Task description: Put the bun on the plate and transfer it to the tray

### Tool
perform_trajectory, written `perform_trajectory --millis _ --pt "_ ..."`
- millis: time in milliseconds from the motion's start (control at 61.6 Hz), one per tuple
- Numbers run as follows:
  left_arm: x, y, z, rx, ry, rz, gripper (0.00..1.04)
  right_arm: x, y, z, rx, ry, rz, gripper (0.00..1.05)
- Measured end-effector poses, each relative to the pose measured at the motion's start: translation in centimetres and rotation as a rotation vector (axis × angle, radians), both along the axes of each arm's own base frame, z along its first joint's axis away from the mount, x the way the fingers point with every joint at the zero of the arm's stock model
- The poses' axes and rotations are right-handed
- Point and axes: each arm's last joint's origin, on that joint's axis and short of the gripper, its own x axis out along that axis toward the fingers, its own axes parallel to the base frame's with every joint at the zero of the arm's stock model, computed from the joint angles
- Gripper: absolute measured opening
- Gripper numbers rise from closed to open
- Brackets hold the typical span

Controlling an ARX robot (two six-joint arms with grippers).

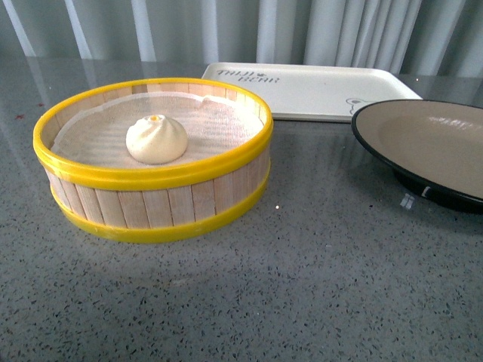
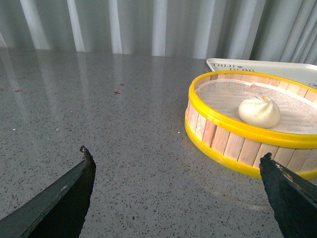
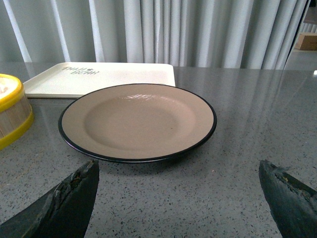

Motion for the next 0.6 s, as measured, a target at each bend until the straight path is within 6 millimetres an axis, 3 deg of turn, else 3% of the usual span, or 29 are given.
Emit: perform_trajectory --millis 601 --pt "0.00 0.00 0.00 0.000 0.000 0.000 0.98 0.00 0.00 0.00 0.000 0.000 0.000 0.96"
